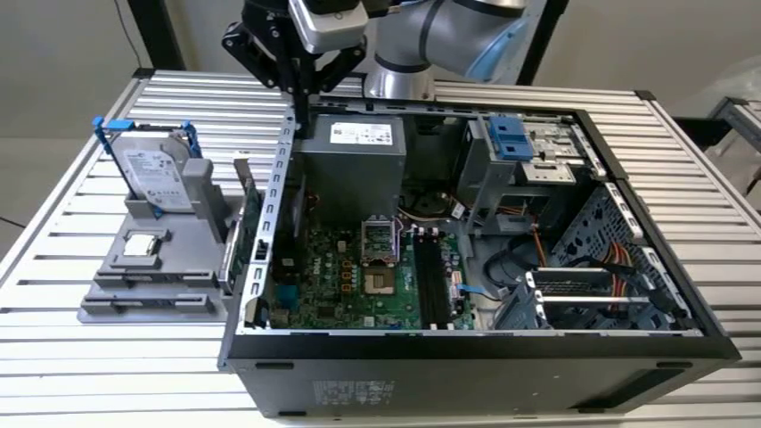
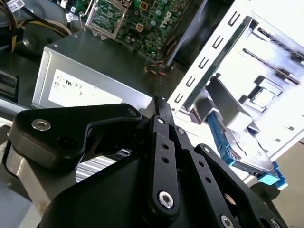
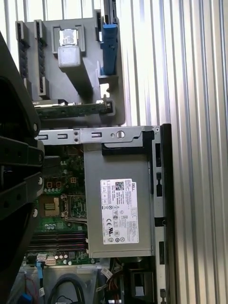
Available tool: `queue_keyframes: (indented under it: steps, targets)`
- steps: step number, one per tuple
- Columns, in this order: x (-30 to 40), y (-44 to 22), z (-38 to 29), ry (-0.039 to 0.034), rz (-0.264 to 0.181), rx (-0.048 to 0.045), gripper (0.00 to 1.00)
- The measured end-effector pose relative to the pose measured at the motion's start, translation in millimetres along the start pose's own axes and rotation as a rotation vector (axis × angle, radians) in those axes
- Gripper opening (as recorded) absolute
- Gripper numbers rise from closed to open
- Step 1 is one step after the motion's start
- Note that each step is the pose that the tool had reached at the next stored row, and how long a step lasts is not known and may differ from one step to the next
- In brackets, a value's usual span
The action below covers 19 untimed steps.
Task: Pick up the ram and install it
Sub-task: 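Reach for the ram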
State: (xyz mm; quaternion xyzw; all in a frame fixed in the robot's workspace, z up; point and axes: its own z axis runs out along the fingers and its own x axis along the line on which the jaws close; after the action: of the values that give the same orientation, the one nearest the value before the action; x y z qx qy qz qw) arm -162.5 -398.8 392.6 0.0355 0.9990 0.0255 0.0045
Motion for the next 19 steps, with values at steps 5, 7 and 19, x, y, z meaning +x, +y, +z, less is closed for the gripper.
queue_keyframes:
  steps: [5, 7, 19]
  targets:
    - [7.3, -0.5, -0.1, 0.0000, 0.000, 0.0001, 0.00]
    - [10.2, -0.7, -0.1, 0.0000, 0.000, 0.0000, 0.00]
    - [27.9, -2.0, -0.3, 0.0000, 0.000, 0.0000, 0.00]
